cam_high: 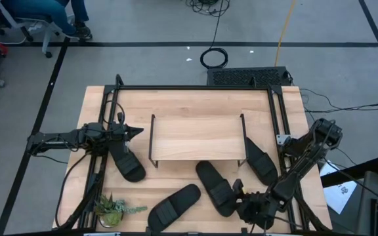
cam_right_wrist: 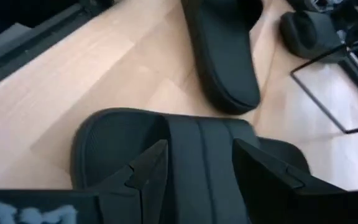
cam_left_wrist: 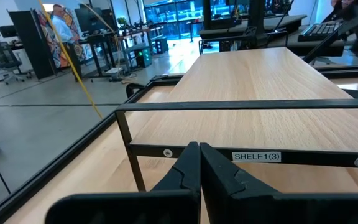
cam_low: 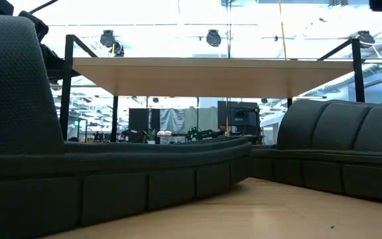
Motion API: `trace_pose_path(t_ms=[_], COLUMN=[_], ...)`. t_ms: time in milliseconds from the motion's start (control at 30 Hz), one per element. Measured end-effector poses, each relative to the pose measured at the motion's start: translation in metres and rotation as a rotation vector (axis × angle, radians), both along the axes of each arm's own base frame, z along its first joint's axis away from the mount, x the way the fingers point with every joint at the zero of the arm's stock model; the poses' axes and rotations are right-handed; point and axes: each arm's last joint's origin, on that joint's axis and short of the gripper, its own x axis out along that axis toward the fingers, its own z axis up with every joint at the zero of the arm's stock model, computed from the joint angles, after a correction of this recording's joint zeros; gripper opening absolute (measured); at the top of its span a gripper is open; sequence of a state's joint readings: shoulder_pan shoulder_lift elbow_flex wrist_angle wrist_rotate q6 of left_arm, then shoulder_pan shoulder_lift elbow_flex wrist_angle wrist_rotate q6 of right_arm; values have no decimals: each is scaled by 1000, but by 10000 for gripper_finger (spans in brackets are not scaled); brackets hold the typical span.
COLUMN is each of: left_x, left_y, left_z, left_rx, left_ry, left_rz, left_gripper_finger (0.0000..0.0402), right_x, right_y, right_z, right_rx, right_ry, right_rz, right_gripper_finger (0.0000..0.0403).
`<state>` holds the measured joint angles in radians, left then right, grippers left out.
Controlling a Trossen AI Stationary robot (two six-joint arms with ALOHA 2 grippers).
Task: Pick and place slides into the shelf
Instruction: Put the bottom right black slipper under the shelf
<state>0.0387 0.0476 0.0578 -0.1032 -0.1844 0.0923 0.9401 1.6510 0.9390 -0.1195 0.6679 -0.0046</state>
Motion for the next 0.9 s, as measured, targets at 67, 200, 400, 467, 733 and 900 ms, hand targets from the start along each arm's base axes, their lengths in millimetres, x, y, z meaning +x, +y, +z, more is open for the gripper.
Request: trace_pose_path(t_ms=[67,200,400,467,733,900], left_x=[0,0,1,1,1,1], left_y=[0,0,0,0,0,0], left_z=[0,0,-1,-1,-1,-1], left_rx=[0,-1,-3,-3,-5,-5], left_ry=[0,1,12,10,10,11], left_rz=[0,0,0,-1,0,-1], left_gripper_finger=[1,1,1,1,1,1], right_x=[3,6,7,7,8,7], right_y=[5,12,8,8,8,8], right_z=[-6,-10,-10,-15,-36,-36], right_rx=[23,38,-39,-114,-258,-305], right_ry=[-4,-36,-102,-81,-81,-112], right_rz=[13,40,-32,3,-13,-36], right_gripper_finger=[169,169,169,169,213,254])
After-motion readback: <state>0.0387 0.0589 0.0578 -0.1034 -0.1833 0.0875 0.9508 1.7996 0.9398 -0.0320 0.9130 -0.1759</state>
